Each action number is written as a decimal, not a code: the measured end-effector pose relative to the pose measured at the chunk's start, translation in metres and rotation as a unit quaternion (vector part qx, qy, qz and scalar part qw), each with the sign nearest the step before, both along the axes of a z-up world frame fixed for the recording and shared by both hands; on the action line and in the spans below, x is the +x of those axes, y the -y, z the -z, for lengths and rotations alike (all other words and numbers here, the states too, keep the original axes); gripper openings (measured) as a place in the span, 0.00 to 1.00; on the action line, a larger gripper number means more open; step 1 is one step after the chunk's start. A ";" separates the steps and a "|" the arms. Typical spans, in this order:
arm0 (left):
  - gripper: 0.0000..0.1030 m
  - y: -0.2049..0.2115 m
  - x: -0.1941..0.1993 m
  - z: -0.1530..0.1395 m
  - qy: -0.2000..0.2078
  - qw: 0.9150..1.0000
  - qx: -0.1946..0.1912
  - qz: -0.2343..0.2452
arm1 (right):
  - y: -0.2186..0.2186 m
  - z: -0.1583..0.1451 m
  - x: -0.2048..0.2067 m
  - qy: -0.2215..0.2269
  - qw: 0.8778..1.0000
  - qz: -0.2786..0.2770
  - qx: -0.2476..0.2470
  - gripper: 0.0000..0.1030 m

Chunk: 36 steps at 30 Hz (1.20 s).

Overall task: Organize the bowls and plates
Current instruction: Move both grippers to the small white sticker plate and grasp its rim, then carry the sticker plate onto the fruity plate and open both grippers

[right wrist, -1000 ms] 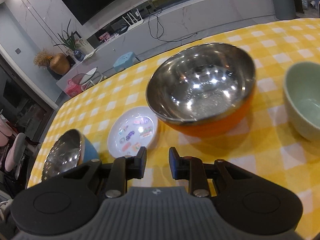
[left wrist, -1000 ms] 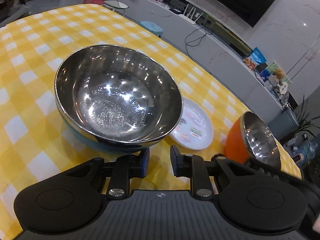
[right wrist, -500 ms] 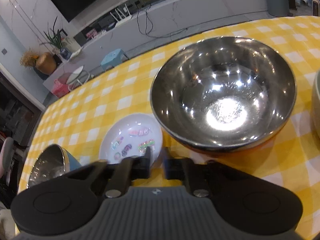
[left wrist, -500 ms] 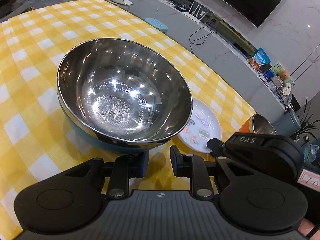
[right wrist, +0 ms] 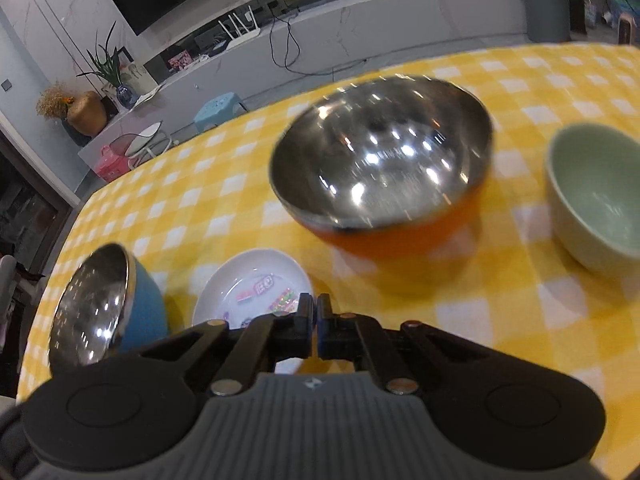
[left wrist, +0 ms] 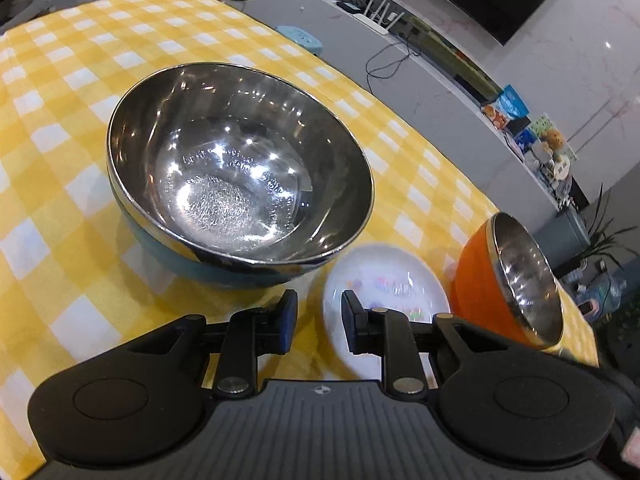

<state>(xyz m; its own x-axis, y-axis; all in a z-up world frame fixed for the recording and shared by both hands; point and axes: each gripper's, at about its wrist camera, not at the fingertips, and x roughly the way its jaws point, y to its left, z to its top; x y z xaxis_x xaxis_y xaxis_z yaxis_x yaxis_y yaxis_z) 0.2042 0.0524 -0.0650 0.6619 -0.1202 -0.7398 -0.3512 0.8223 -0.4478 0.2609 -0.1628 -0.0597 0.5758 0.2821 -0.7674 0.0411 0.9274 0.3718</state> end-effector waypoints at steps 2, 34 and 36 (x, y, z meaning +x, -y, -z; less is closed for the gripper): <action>0.18 0.001 -0.003 -0.001 -0.004 1.000 -0.001 0.008 | 0.006 0.000 -0.011 -0.009 1.000 0.001 0.010 0.00; 0.04 0.003 -0.133 -0.063 -0.032 0.988 0.090 0.122 | 0.033 -0.044 -0.178 0.025 0.990 -0.090 0.106 0.03; 0.04 0.000 -0.138 -0.057 -0.041 0.988 0.084 0.120 | 0.035 -0.036 -0.181 0.020 0.988 -0.096 0.121 0.04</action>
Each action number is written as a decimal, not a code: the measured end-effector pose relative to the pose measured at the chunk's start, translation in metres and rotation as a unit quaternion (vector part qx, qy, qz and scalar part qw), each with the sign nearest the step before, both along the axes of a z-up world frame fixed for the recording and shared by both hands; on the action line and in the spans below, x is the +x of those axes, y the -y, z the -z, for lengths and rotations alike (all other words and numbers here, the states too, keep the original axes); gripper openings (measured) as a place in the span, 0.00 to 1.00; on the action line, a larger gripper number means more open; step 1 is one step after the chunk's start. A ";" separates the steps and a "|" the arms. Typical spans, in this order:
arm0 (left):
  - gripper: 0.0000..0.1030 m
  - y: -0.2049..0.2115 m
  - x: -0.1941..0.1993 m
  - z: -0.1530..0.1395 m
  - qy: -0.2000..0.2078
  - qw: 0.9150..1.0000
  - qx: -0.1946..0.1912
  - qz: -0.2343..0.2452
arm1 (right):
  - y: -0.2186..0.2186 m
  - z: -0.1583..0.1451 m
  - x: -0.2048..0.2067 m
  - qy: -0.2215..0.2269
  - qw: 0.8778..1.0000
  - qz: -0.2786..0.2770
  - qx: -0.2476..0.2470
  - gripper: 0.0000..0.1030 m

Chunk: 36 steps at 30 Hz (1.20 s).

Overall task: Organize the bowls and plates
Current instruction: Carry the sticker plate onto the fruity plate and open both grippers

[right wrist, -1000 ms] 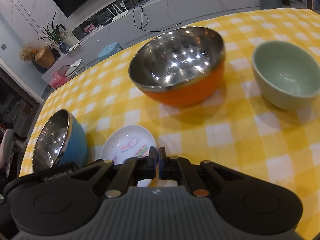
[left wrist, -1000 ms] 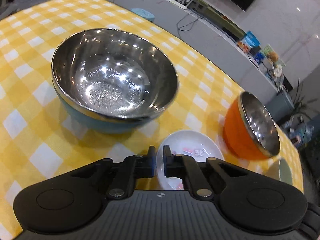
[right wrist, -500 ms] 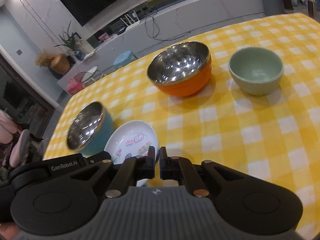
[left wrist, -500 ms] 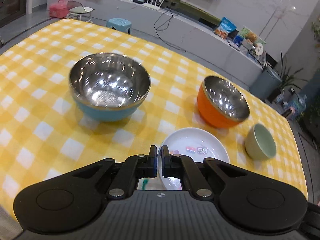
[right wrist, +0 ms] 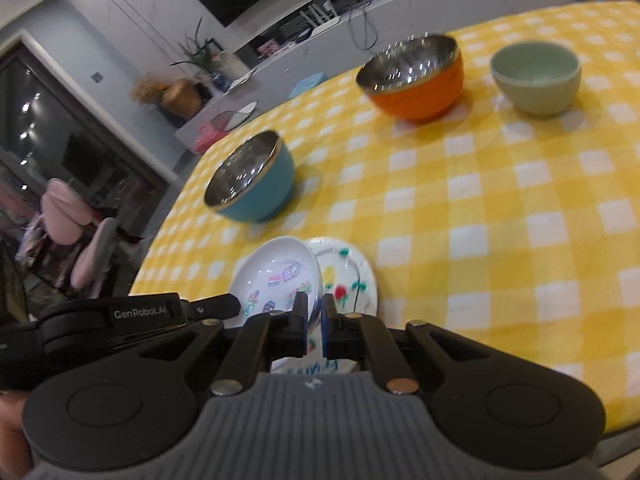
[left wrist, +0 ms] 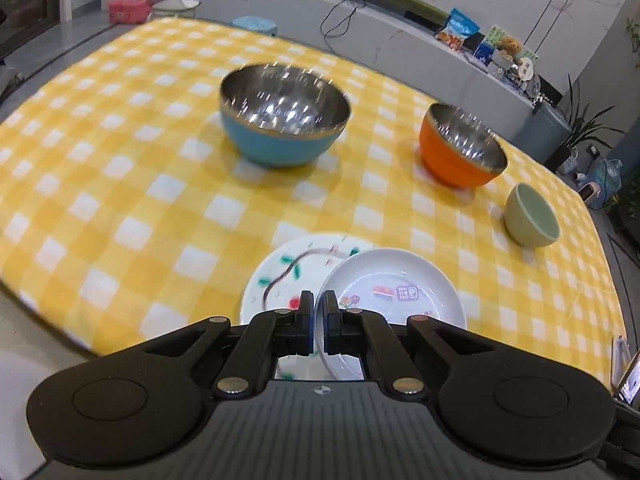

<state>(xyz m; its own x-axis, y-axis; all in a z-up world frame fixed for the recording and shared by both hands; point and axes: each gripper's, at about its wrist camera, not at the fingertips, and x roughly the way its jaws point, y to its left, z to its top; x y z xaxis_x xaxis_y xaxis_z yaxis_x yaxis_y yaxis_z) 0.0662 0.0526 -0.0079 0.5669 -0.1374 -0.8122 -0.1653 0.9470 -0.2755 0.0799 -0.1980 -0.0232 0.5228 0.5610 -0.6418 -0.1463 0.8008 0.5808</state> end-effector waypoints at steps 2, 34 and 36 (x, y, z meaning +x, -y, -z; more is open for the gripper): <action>0.03 -0.004 -0.003 0.005 -0.010 1.000 -0.009 -0.005 | 0.002 0.006 -0.001 -0.008 1.000 -0.002 0.012 0.04; 0.04 -0.018 0.007 0.027 -0.049 0.997 -0.031 -0.058 | -0.013 0.046 0.019 -0.003 1.000 -0.006 0.003 0.04; 0.04 -0.018 0.007 0.027 -0.049 0.997 -0.030 -0.059 | -0.014 0.045 0.017 0.002 1.000 -0.009 0.001 0.06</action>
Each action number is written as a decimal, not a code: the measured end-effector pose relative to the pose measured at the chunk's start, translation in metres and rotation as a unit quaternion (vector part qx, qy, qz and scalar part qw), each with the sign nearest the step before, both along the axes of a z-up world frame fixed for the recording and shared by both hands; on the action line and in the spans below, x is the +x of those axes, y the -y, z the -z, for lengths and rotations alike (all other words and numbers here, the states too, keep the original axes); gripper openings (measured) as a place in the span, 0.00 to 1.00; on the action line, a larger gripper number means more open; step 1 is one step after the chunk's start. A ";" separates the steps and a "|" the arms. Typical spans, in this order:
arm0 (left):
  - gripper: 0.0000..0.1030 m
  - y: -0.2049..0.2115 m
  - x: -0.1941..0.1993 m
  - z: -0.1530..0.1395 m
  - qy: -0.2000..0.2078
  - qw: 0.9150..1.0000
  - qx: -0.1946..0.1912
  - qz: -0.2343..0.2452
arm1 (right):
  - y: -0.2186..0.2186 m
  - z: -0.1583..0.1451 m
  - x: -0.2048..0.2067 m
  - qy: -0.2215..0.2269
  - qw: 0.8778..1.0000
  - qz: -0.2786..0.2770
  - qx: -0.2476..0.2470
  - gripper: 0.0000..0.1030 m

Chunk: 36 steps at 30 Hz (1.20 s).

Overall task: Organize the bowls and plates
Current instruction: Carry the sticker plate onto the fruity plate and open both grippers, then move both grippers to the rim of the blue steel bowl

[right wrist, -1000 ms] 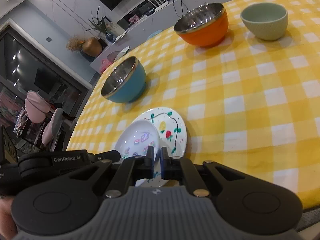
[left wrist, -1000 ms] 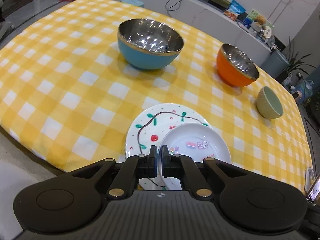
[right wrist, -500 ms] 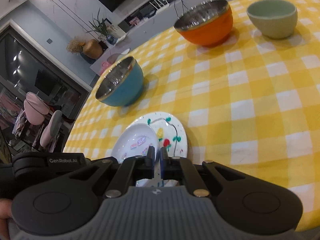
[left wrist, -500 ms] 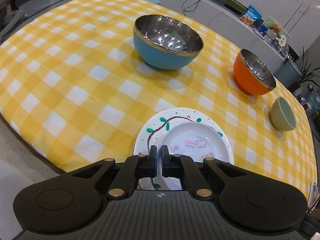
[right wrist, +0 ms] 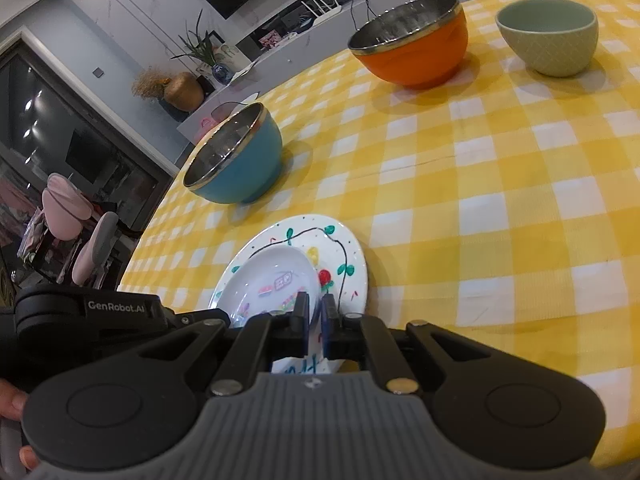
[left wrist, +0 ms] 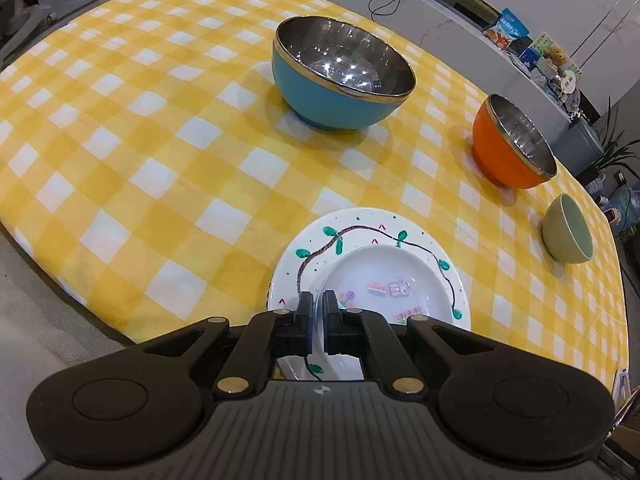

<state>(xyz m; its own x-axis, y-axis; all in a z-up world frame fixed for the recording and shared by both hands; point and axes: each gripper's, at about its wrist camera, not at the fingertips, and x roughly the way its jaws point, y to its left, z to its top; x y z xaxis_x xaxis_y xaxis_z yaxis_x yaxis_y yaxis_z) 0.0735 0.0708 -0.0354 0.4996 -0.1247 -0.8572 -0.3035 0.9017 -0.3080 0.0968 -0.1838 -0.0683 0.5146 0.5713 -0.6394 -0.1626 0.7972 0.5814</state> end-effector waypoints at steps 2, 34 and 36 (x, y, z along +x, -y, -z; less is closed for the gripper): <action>0.05 0.000 0.000 0.000 0.000 1.000 0.000 -0.003 | -0.001 -0.001 -0.001 0.006 1.000 -0.003 -0.006 0.06; 0.35 -0.034 0.052 -0.067 0.091 0.993 0.000 -0.073 | 0.013 -0.059 0.034 0.050 0.995 0.050 -0.071 0.48; 0.38 -0.045 0.067 -0.069 0.085 0.992 0.004 -0.095 | 0.007 -0.060 0.043 0.045 0.995 0.049 -0.072 0.48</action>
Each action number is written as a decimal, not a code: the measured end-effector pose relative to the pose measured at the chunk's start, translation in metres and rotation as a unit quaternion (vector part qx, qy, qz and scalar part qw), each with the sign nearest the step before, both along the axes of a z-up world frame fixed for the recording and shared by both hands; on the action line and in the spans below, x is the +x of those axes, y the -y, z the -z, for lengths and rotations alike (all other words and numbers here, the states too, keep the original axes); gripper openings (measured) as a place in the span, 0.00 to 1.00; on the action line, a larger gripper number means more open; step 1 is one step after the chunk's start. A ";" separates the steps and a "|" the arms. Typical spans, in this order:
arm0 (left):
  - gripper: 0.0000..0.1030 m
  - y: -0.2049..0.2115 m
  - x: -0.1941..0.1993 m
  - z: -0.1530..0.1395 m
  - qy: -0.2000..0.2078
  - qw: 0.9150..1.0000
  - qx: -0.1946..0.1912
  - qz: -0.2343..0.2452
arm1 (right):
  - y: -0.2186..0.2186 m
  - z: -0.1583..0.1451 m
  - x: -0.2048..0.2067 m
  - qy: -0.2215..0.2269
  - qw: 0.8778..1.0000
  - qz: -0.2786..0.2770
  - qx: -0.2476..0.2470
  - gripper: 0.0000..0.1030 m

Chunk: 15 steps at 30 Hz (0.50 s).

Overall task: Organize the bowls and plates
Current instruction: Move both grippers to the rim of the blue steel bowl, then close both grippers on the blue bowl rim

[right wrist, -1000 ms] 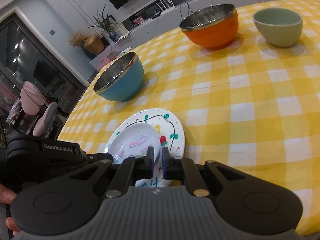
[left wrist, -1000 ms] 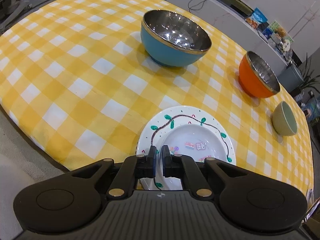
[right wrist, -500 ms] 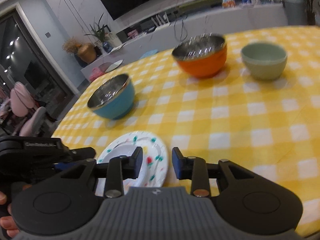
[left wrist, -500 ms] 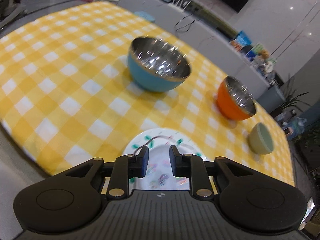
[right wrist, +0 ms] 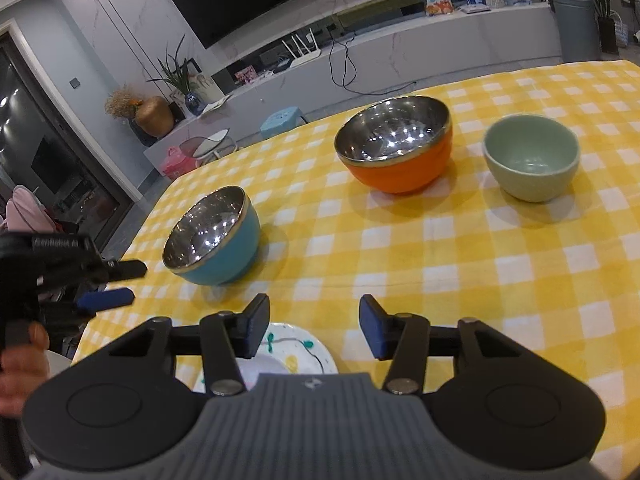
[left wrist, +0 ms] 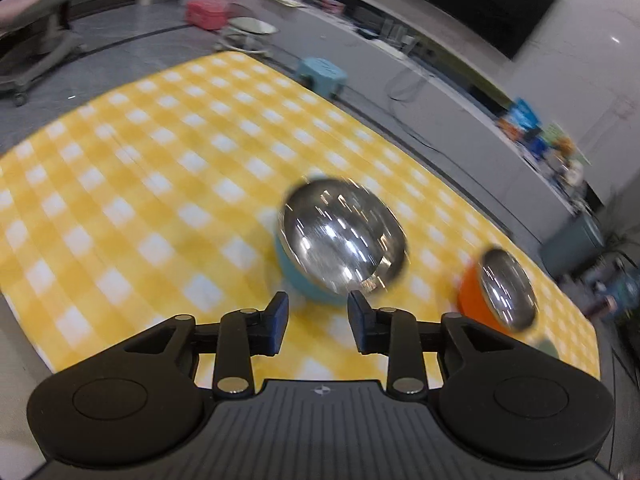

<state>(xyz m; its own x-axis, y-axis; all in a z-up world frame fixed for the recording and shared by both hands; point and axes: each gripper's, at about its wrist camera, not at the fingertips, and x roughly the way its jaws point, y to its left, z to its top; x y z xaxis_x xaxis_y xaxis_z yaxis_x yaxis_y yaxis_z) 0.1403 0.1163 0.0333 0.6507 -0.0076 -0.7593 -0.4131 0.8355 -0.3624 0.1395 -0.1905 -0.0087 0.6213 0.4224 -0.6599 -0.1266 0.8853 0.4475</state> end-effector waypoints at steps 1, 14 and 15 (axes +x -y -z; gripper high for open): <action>0.42 -0.006 0.006 0.000 0.001 1.000 0.000 -0.010 | -0.002 0.000 0.003 -0.002 1.000 -0.001 -0.001 0.49; 0.49 -0.040 0.039 0.036 0.050 0.998 0.029 -0.024 | -0.056 0.005 0.075 -0.031 0.999 0.002 -0.016 0.53; 0.49 -0.041 0.040 0.039 0.051 0.998 0.023 -0.017 | -0.059 0.006 0.079 -0.030 0.999 0.004 -0.014 0.54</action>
